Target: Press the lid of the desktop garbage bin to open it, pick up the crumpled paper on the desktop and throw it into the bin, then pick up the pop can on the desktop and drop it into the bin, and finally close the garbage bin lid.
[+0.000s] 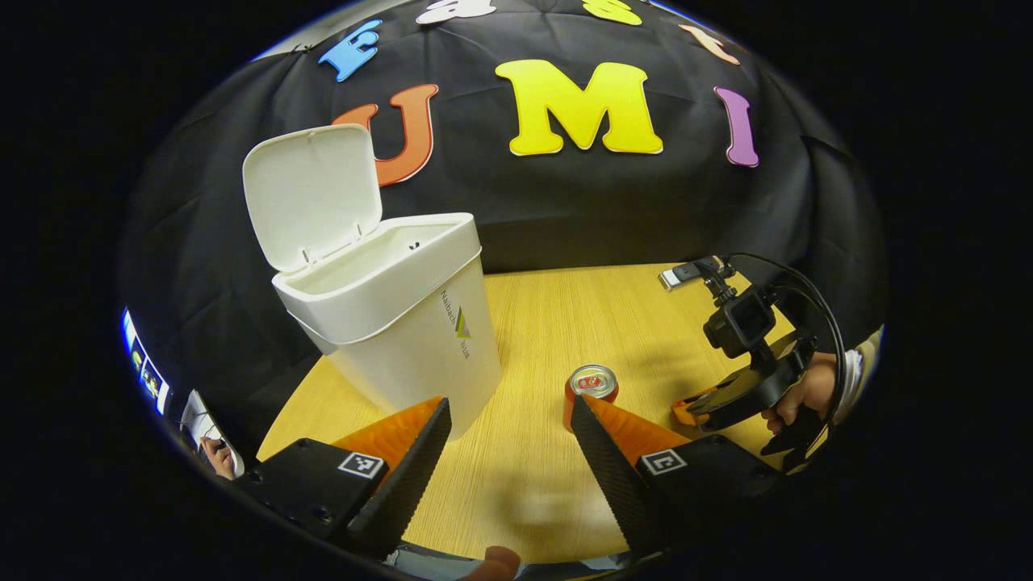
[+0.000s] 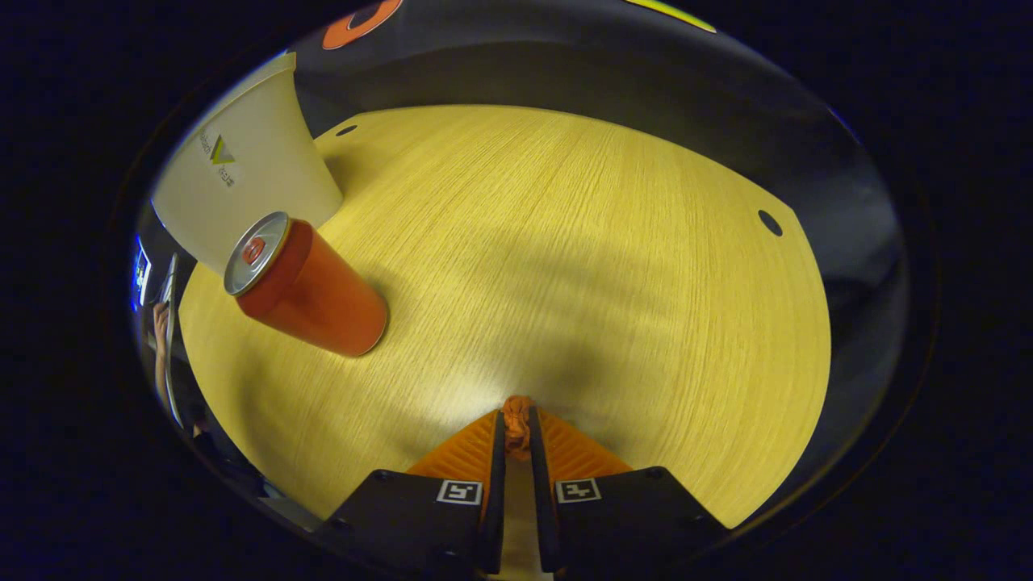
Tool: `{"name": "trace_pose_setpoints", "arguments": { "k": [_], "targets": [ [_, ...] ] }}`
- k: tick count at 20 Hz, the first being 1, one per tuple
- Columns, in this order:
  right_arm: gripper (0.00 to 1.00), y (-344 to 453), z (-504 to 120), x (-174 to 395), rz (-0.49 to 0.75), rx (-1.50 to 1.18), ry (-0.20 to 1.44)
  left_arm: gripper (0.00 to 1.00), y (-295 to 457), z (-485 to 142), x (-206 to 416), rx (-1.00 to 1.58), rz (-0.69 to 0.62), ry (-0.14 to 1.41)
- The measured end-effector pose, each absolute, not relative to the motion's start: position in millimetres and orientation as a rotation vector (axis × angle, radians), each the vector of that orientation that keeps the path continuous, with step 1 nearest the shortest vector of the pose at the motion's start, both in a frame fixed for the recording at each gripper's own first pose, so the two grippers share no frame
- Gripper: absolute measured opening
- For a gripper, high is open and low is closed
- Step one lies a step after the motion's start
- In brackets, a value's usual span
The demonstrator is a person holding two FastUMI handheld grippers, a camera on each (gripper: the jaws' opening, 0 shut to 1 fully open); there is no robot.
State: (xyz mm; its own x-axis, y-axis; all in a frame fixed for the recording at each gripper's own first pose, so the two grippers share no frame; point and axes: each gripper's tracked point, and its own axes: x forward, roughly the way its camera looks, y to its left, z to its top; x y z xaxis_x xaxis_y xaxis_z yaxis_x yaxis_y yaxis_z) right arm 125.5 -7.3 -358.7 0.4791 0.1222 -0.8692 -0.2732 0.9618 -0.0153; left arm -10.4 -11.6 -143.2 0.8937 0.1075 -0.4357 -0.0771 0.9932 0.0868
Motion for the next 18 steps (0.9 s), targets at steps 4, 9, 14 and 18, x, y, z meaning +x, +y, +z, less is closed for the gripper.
{"name": "trace_pose_setpoints", "arguments": {
  "k": [4,9,14,18],
  "targets": [
    [0.18,-19.3,-336.1,119.9,0.233,-0.149,1.019,0.99,-7.0,-140.8,-10.8,0.078,0.086,0.447],
    [0.18,-29.6,-254.7,110.1,0.249,-0.075,0.917,0.99,-4.4,-140.3,-7.1,0.084,0.057,0.428],
    [0.16,-23.5,-164.9,105.9,0.271,-0.075,0.783,0.99,-10.8,-144.7,-5.7,0.088,-0.010,0.425],
    [0.18,12.4,-96.8,107.2,0.321,-0.138,0.637,0.99,-9.2,-145.5,-8.7,0.089,-0.049,0.412]
  ]
}}
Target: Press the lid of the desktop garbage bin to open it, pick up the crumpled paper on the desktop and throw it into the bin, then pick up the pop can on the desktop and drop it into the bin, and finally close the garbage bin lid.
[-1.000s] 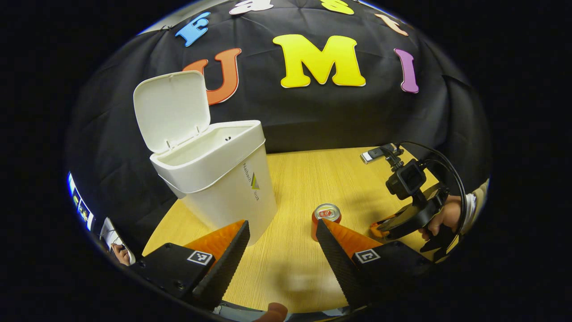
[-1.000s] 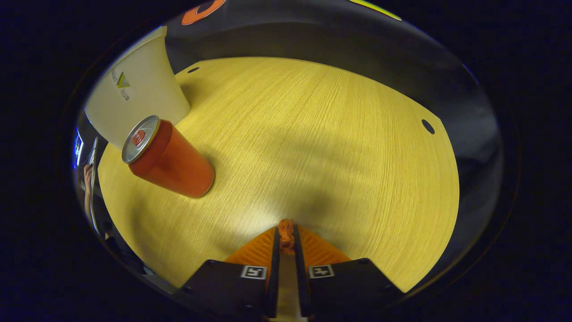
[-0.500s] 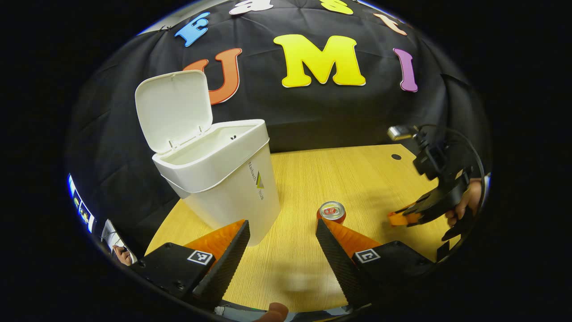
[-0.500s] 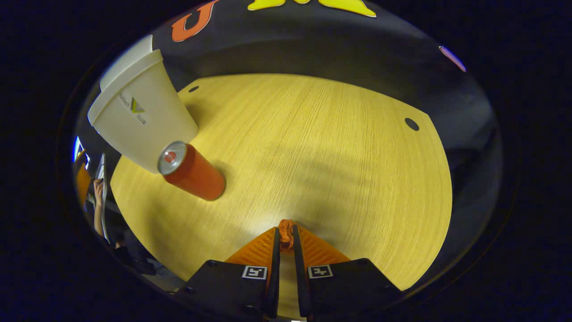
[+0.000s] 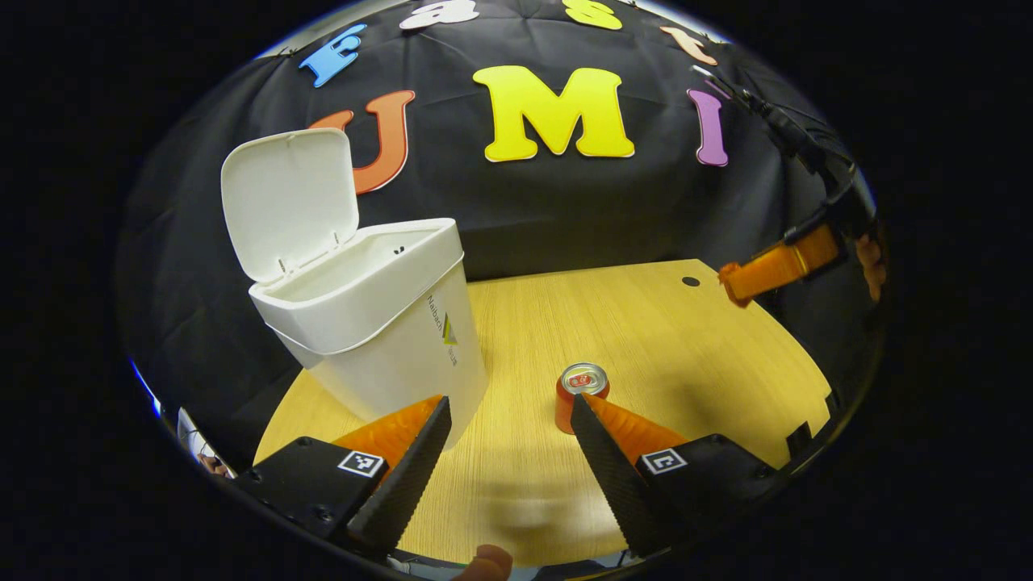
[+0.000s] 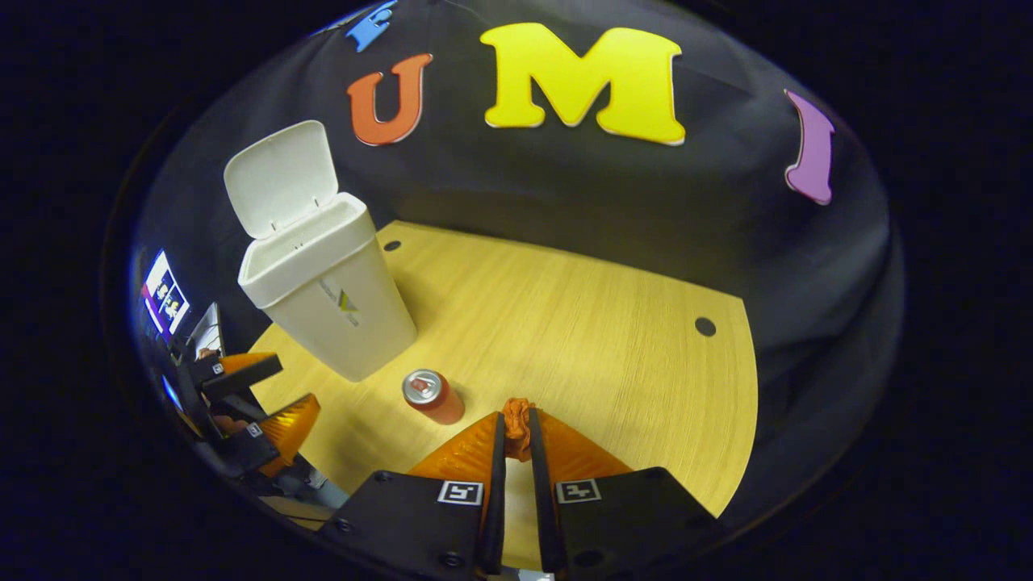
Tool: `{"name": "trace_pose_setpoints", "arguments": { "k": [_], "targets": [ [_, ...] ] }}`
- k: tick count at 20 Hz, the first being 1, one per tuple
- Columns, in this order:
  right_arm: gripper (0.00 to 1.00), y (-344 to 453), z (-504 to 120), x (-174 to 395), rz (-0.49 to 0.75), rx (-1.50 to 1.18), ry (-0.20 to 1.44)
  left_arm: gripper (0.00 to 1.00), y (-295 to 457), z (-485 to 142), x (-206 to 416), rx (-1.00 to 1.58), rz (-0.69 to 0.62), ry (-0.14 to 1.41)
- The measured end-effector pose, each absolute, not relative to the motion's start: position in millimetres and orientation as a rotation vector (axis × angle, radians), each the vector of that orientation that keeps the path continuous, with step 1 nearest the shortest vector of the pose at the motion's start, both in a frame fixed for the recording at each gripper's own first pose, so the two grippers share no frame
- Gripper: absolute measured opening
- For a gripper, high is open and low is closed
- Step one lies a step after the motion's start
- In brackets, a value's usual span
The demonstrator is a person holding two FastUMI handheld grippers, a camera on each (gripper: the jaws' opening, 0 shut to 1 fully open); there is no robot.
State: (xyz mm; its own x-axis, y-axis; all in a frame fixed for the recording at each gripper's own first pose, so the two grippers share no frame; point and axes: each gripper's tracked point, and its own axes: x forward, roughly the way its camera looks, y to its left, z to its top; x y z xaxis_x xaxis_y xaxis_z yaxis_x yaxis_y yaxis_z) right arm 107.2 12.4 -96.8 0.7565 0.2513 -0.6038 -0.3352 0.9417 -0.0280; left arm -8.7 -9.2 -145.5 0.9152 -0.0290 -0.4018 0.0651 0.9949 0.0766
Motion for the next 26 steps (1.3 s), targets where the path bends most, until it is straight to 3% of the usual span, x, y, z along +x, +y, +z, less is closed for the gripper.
{"name": "trace_pose_setpoints", "arguments": {
  "k": [5,13,22,26],
  "targets": [
    [0.18,83.3,-37.0,106.8,0.428,-0.219,0.473,0.99,7.5,-149.1,-15.2,0.087,-0.082,0.399],
    [0.18,215.2,-12.0,128.3,0.585,-0.221,0.376,0.99,67.7,-155.8,-31.1,0.086,-0.061,0.401],
    [0.18,325.4,-31.1,165.2,0.673,-0.197,0.365,0.99,89.5,-178.8,-40.7,0.089,-0.132,0.434],
    [0.18,340.2,-54.0,182.0,0.644,-0.183,0.421,0.99,93.2,-186.7,-43.4,0.079,-0.130,0.450]
  ]
}}
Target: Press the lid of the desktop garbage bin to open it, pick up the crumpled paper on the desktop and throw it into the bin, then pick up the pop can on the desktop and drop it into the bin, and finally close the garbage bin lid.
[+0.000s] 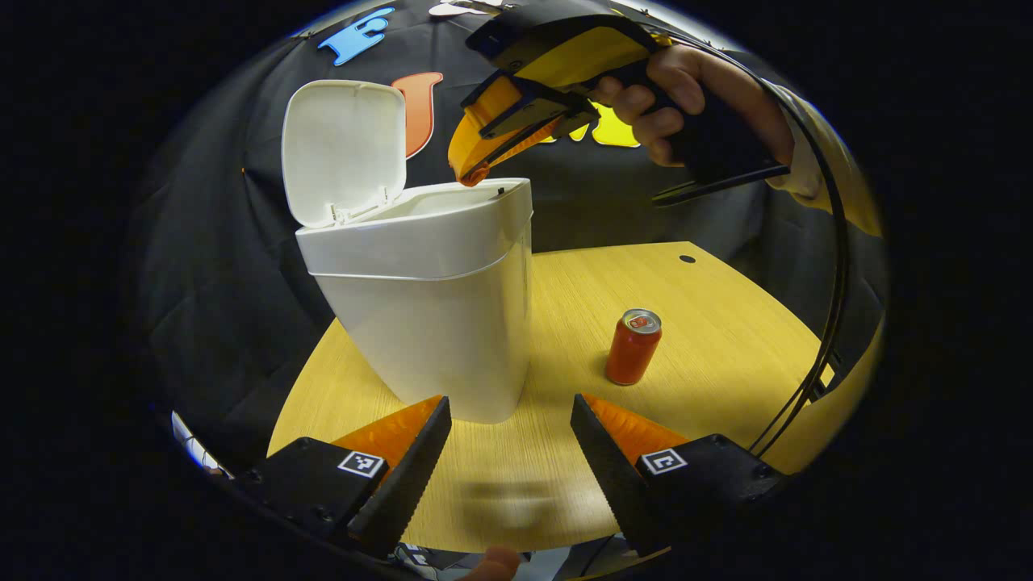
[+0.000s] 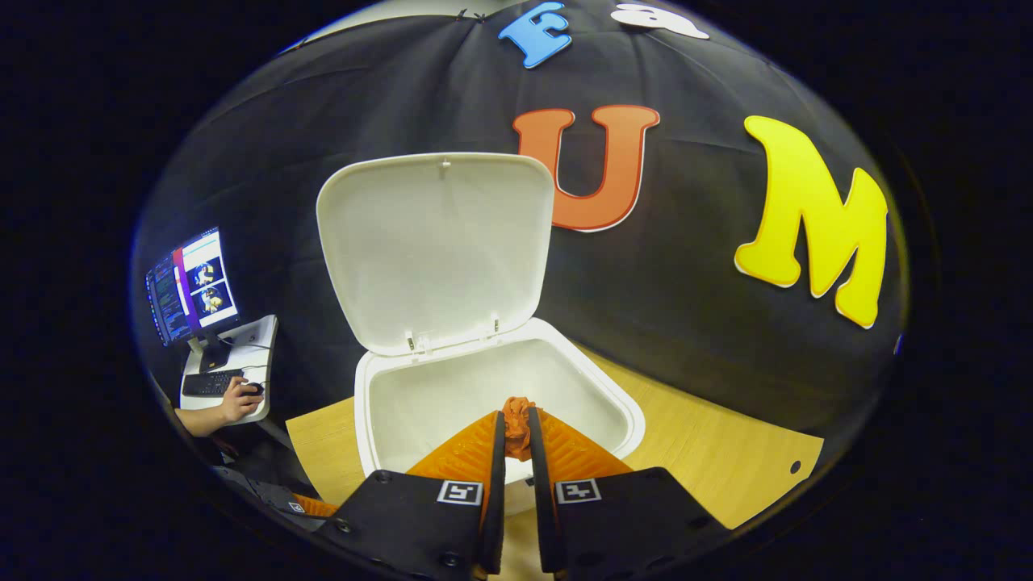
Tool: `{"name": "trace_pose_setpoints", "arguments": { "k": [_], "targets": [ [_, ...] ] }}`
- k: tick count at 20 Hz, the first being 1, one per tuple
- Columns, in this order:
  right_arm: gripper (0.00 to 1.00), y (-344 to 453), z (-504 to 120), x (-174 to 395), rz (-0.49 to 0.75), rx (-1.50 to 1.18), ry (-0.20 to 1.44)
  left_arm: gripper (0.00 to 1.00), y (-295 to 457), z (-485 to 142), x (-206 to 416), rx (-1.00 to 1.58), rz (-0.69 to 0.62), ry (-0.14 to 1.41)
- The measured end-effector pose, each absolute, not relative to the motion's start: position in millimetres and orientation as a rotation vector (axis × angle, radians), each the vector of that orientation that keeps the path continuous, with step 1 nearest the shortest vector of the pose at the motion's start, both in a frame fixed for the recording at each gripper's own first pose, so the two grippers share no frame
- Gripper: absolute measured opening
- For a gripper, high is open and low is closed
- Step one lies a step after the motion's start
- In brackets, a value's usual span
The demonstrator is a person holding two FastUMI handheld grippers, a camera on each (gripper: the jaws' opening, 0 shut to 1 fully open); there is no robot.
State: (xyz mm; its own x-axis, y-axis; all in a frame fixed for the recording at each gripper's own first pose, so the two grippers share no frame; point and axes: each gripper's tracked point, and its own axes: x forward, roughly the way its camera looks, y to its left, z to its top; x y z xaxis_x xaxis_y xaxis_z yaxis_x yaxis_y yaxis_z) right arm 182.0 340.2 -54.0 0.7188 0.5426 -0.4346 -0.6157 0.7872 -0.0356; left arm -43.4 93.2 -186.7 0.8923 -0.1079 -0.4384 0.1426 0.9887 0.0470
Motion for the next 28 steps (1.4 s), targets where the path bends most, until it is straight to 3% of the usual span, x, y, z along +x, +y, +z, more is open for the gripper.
{"name": "trace_pose_setpoints", "arguments": {
  "k": [1,2,7,8,9,11,17,22,28],
  "targets": [
    [0.18,339.2,-57.0,186.4,0.631,-0.160,0.438,0.99,93.5,-188.3,-44.0,0.073,-0.126,0.453],
    [0.26,342.8,-60.3,187.7,0.634,-0.135,0.453,0.99,94.2,-190.6,-43.8,0.068,-0.122,0.456],
    [0.25,337.0,-70.2,185.1,0.643,-0.105,0.485,0.99,93.6,-191.8,-47.7,0.061,-0.114,0.470],
    [0.30,337.8,-66.0,180.3,0.671,-0.095,0.479,0.99,89.8,-192.2,-48.0,0.062,-0.114,0.470],
    [0.53,334.7,-61.5,176.1,0.678,-0.099,0.465,0.99,87.0,-192.1,-48.2,0.064,-0.114,0.471],
    [0.74,330.9,-51.7,175.9,0.683,-0.105,0.432,0.99,80.7,-190.3,-48.7,0.071,-0.113,0.469],
    [0.97,289.4,-4.9,163.6,0.656,-0.039,0.330,0.99,49.8,-182.6,-45.3,0.093,-0.143,0.454],
    [0.97,204.1,15.7,164.1,0.541,-0.020,0.266,0.99,9.4,-186.0,-31.1,0.103,-0.197,0.439],
    [0.98,74.4,-19.3,154.0,0.335,-0.043,0.313,0.99,-44.3,-213.5,3.1,0.162,-0.280,0.421]
  ]
}}
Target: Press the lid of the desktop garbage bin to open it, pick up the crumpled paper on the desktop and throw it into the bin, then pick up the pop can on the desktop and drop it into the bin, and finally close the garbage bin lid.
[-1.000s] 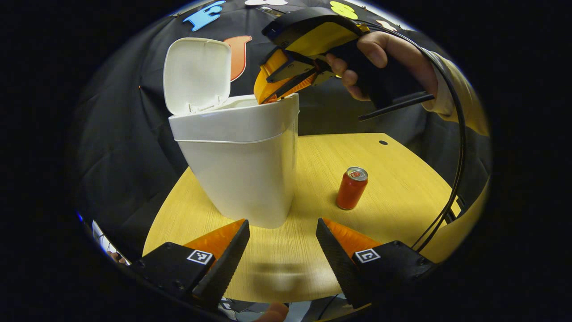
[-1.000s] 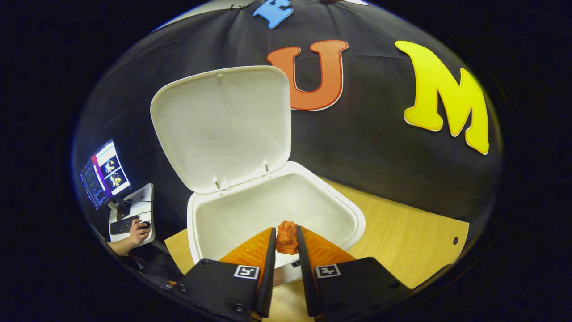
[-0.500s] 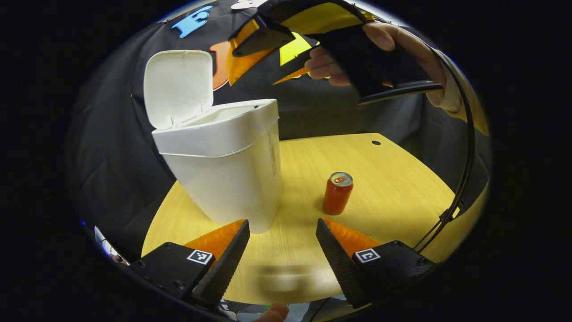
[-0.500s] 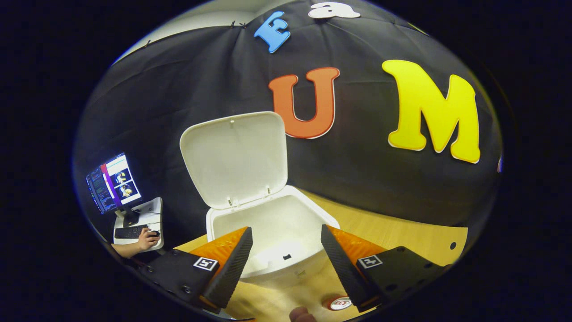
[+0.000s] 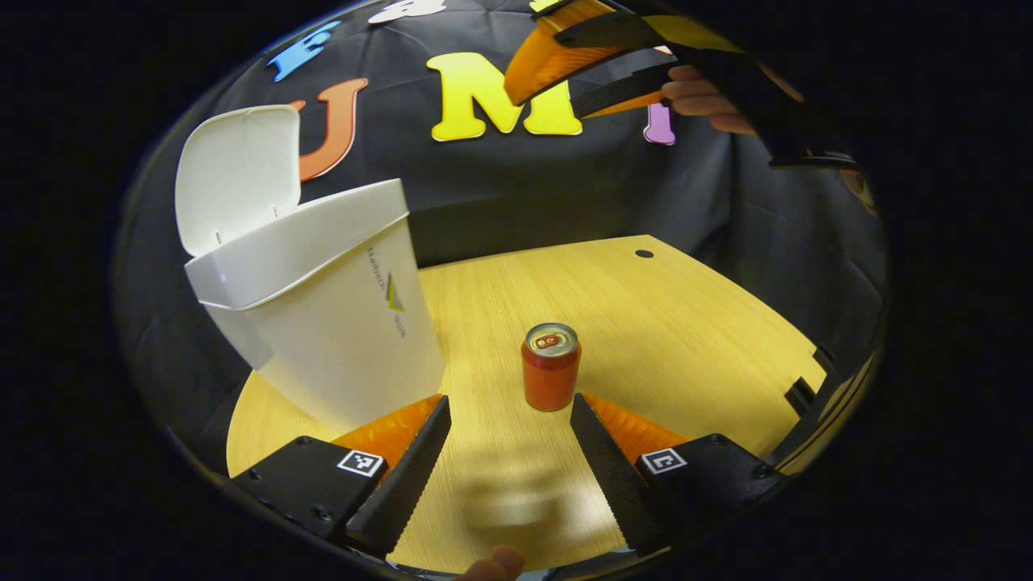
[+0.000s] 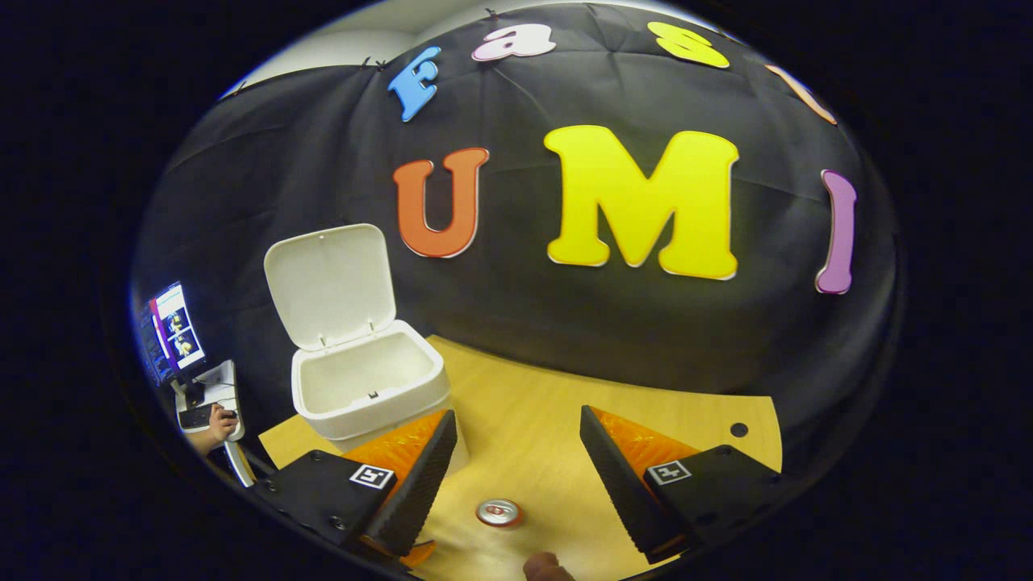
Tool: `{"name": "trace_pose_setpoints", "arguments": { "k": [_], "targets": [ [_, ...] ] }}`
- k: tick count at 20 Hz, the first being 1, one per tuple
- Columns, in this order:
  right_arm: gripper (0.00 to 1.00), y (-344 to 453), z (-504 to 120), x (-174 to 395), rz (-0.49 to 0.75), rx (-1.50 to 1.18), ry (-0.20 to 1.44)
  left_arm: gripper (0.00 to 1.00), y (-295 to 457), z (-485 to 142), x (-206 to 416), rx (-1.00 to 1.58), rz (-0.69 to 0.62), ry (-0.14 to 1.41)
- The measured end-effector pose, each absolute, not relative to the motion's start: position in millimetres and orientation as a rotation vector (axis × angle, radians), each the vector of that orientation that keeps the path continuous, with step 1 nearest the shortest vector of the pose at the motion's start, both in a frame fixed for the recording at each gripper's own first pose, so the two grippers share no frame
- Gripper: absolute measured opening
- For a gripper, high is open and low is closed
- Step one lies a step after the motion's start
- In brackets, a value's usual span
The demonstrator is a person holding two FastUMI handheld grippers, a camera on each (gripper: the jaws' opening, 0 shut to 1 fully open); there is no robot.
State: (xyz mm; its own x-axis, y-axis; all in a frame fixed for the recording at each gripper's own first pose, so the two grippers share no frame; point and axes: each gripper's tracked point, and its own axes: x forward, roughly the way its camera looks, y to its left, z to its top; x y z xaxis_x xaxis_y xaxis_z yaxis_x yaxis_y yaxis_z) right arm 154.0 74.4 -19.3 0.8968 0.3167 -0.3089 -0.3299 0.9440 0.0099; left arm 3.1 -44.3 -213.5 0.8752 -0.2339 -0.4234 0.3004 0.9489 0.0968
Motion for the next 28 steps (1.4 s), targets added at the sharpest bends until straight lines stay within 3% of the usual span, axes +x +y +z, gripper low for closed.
{"name": "trace_pose_setpoints", "arguments": {
  "k": [4,11,13,24,28],
  "targets": [
    [0.98,5.6,-51.4,134.5,0.212,-0.064,0.387,0.99,-77.6,-243.0,18.9,0.175,-0.358,0.441],
    [0.98,-44.3,-87.0,116.5,0.092,-0.051,0.497,1.00,-90.1,-276.3,50.3,0.124,-0.342,0.485],
    [0.94,-46.2,-90.6,114.3,0.082,-0.066,0.514,0.99,-90.9,-281.5,60.1,0.114,-0.340,0.487],
    [0.98,-24.1,-123.6,115.2,0.112,-0.131,0.607,1.00,-98.8,-303.0,99.1,0.114,-0.348,0.499],
    [0.98,-24.2,-133.6,113.9,0.123,-0.121,0.636,0.90,-97.2,-302.3,100.3,0.120,-0.343,0.505]
  ]
}}
